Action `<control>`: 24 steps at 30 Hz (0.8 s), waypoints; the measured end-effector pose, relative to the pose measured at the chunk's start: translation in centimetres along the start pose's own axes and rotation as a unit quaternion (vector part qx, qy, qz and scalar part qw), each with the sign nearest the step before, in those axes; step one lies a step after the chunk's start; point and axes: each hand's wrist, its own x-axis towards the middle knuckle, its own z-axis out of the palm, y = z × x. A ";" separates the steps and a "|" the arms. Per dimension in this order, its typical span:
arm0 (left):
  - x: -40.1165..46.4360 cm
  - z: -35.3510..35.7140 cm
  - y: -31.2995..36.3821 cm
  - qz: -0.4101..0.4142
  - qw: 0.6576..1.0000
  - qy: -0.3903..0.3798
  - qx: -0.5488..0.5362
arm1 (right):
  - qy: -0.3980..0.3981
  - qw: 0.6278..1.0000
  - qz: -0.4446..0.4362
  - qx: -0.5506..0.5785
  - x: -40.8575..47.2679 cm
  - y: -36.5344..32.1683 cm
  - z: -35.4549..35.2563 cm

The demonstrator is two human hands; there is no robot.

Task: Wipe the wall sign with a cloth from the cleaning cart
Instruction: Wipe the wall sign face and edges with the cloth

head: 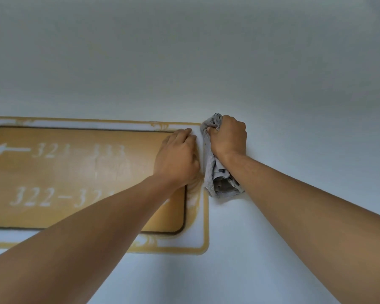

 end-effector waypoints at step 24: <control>-0.5 0.7 -4.8 -0.050 0.988 0.144 0.019 | -0.054 0.969 -0.226 -0.084 2.3 -5.0 3.4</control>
